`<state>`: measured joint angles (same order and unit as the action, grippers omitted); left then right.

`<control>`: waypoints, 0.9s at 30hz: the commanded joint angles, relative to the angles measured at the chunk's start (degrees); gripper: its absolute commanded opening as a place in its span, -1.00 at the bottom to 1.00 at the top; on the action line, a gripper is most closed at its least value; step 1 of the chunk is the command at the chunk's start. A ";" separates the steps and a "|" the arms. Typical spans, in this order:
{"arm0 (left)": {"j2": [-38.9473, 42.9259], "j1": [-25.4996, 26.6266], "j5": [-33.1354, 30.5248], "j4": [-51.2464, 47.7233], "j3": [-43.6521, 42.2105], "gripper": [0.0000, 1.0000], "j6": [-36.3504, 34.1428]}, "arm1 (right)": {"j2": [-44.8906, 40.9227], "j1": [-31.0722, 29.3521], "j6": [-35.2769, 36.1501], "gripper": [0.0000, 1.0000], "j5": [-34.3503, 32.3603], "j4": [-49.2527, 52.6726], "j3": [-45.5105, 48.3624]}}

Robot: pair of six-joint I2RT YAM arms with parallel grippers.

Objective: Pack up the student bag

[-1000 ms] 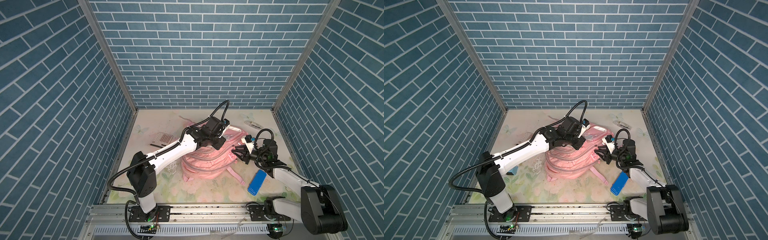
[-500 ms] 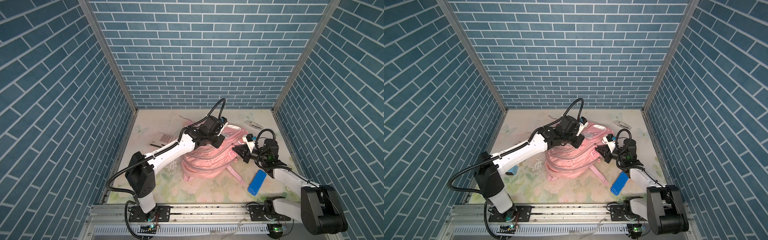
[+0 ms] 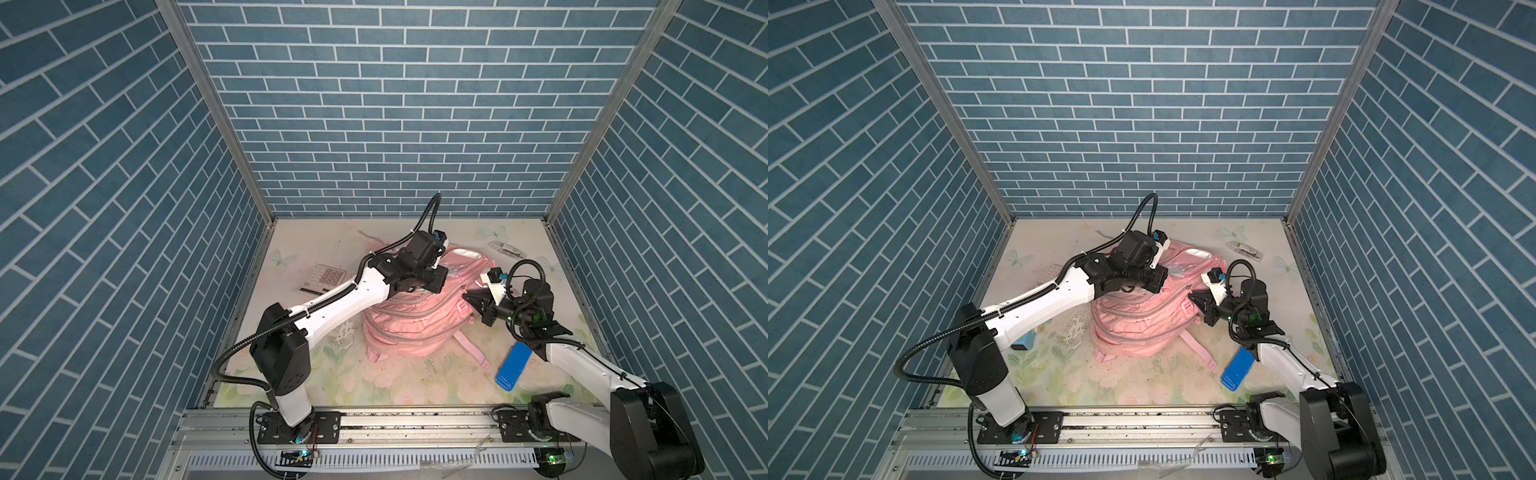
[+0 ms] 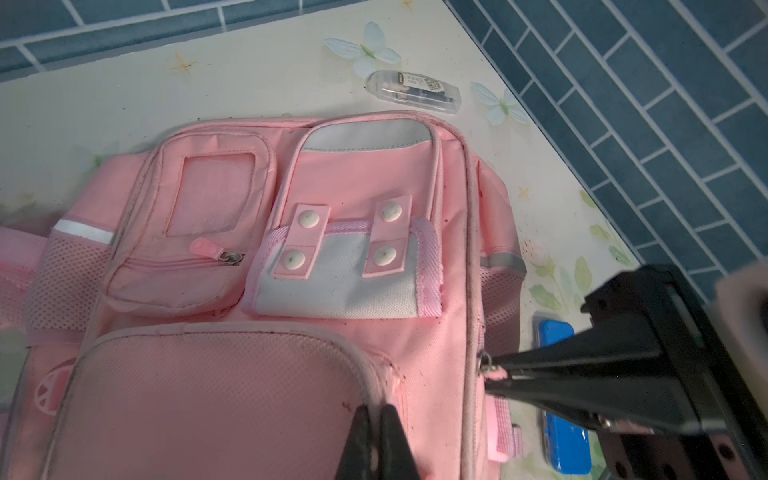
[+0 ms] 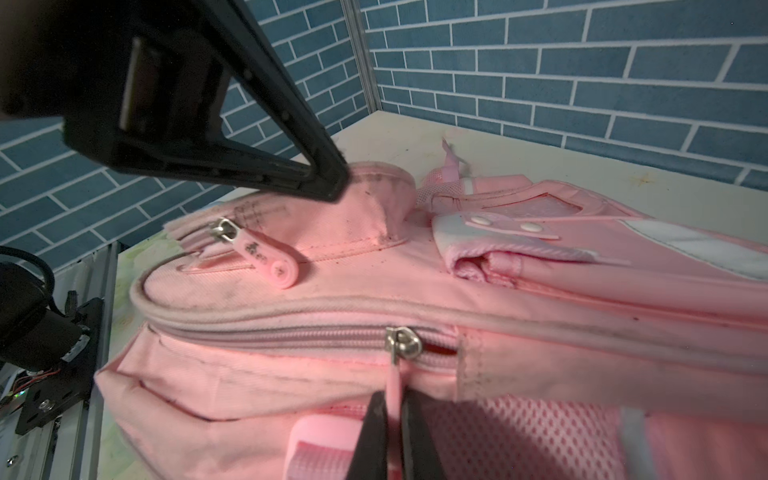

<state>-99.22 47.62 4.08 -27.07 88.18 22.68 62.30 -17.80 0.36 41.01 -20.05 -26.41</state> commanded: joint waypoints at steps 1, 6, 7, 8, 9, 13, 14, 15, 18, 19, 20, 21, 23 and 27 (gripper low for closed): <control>0.98 -0.54 -4.05 7.83 -0.16 -1.00 8.48 | -3.75 -4.73 2.51 -1.00 -3.74 3.96 -1.68; 0.90 -0.68 -2.27 9.26 -0.43 -1.00 16.16 | -5.18 -6.93 -0.12 -1.00 -8.03 3.09 -0.31; 1.21 -0.57 -1.64 9.44 -1.12 -1.00 18.33 | -5.07 -6.79 -0.06 -1.00 -10.09 3.41 -0.63; 1.61 -0.39 -1.29 9.78 -2.06 -1.00 20.20 | -4.86 -6.75 0.51 -1.00 -11.90 4.20 -1.26; 2.27 -0.18 -0.86 10.97 -3.49 -1.00 22.18 | -4.41 -6.43 0.80 -1.00 -13.70 4.93 -2.14; 4.81 0.69 1.18 19.52 -9.57 -1.00 30.12 | -1.79 -2.39 1.87 -1.00 -11.39 7.08 -6.17; 4.97 0.72 1.76 21.64 -10.62 -1.00 31.26 | -1.17 -1.73 2.24 -1.00 -11.00 7.68 -6.92; 4.87 0.66 2.16 23.29 -11.24 -1.00 32.78 | -0.55 -1.16 3.19 -1.00 -10.83 8.61 -7.83; 3.37 0.39 1.64 25.44 -10.32 -1.00 33.53 | 0.16 -0.78 6.07 -1.00 -10.63 11.09 -9.46; 2.86 0.08 1.88 26.59 -9.92 -1.00 33.80 | 0.12 -0.75 6.31 -1.00 -10.54 11.44 -9.54; 2.40 -0.36 2.06 27.84 -10.00 -1.00 34.19 | 0.21 -0.79 6.53 -1.00 -10.12 11.78 -9.51; 1.91 -0.63 1.32 28.94 -10.18 -1.00 34.48 | 0.36 -0.82 6.84 -1.00 -9.31 12.20 -9.52; 0.66 -1.37 0.76 29.97 -9.81 -1.00 34.93 | 0.46 -0.83 7.02 -1.00 -7.02 12.45 -9.21; -1.73 -2.16 0.12 31.09 -7.90 -1.00 35.16 | -1.12 -2.50 5.82 -1.00 -5.70 12.05 -7.76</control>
<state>-99.81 46.35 5.34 -3.68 77.34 55.96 62.65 -18.61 3.49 30.96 -7.20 -34.13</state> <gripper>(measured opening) 0.079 0.080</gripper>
